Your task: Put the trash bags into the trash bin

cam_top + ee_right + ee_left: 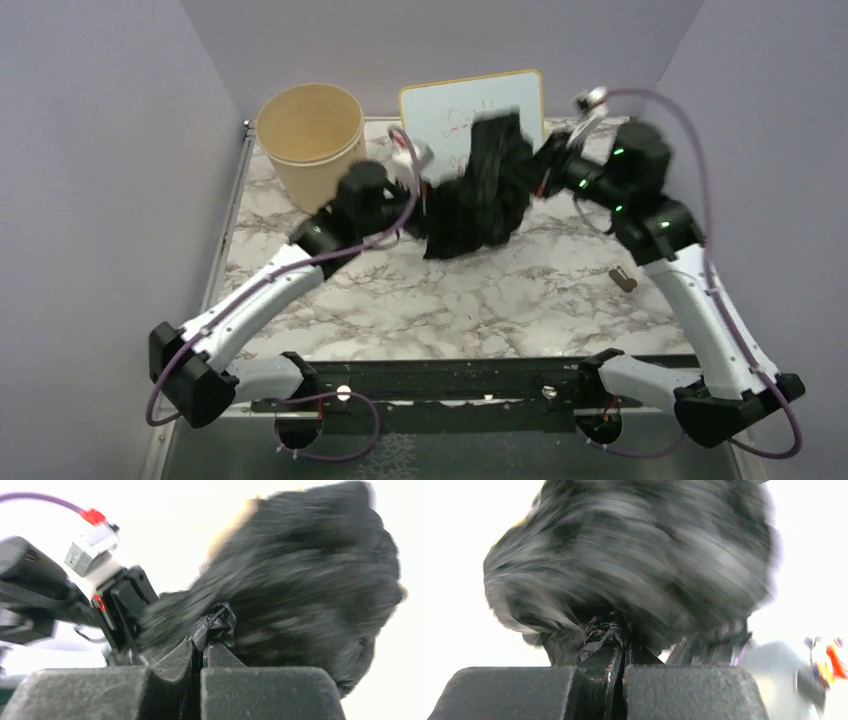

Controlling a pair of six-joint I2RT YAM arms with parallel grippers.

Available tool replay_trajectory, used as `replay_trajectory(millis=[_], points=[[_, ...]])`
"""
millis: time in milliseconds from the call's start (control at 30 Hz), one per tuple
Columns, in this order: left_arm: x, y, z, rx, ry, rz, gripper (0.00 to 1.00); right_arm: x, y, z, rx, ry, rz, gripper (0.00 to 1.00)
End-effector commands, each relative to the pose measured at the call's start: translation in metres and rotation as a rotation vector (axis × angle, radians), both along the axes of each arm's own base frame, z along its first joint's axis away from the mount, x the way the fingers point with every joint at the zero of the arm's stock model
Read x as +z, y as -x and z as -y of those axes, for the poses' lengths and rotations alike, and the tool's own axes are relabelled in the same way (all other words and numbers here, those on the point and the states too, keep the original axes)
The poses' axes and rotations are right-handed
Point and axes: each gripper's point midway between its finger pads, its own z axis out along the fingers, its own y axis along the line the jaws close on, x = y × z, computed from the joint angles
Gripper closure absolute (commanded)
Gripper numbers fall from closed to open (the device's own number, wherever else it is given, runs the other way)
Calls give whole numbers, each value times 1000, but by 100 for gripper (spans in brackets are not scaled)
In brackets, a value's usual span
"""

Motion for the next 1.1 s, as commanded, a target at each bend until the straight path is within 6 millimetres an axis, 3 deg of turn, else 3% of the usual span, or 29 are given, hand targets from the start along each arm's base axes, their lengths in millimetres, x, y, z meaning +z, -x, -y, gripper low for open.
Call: replay_trajectory(millis=[0, 33, 67, 133, 200, 267, 300, 333, 367, 400, 467, 533, 600, 667, 767, 800, 833, 867, 900, 933, 967, 1000, 1033, 1067], points=[[298, 6, -10, -67, 357, 742, 98, 242, 44, 8, 113, -191, 701, 98], [318, 12, -22, -37, 376, 809, 97, 263, 62, 14, 117, -226, 791, 97], [325, 18, -33, -6, 388, 856, 96, 263, 69, 18, 106, -247, 827, 96], [305, 13, -53, 107, 370, 851, 93, 234, 65, 25, 51, -245, 803, 95], [239, -2, -57, 193, 302, 709, 90, 143, 31, 28, -56, -157, 564, 95], [137, -11, -51, 231, 193, 443, 93, 13, 6, 32, -153, -17, 199, 99], [85, -6, -43, 211, 154, 303, 97, -52, 10, 33, -165, 51, 0, 99], [38, 3, -38, 194, 130, 160, 99, -98, 20, 29, -135, 85, -136, 99], [2, 16, -31, 163, 124, 37, 100, -127, 39, 17, -34, 71, -242, 99], [-27, 30, -26, 128, 133, -65, 100, -140, 49, 11, 9, 42, -305, 99], [-44, 42, -18, 81, 156, -138, 100, -133, 53, 0, 60, -29, -284, 99], [-23, 38, -13, 41, 163, -75, 100, -93, 38, 0, 38, -40, -174, 99], [37, 21, -9, 16, 173, 84, 100, -22, 20, -1, 39, -49, 6, 99], [122, 10, -6, -12, 215, 279, 100, 71, 11, 0, 42, -77, 219, 99], [245, 15, -18, -24, 322, 574, 99, 202, 25, 18, -4, -141, 547, 99], [276, 18, -26, -1, 364, 664, 96, 231, 36, 26, -29, -175, 641, 99], [297, 22, -35, 22, 398, 740, 94, 249, 44, 33, -53, -204, 720, 99], [310, 26, -45, 51, 427, 805, 92, 256, 51, 41, -85, -224, 781, 99], [309, 26, -52, 86, 445, 841, 89, 249, 52, 47, -117, -233, 803, 98], [297, 24, -58, 129, 452, 840, 87, 227, 44, 52, -162, -220, 767, 98], [275, 18, -63, 178, 438, 800, 86, 193, 32, 55, -212, -189, 680, 99], [240, 9, -63, 213, 396, 724, 86, 142, 17, 56, -250, -130, 537, 99], [201, 3, -61, 230, 345, 643, 87, 82, 6, 52, -262, -60, 370, 99], [147, -2, -53, 225, 281, 515, 88, 18, 2, 48, -245, 18, 195, 99]])
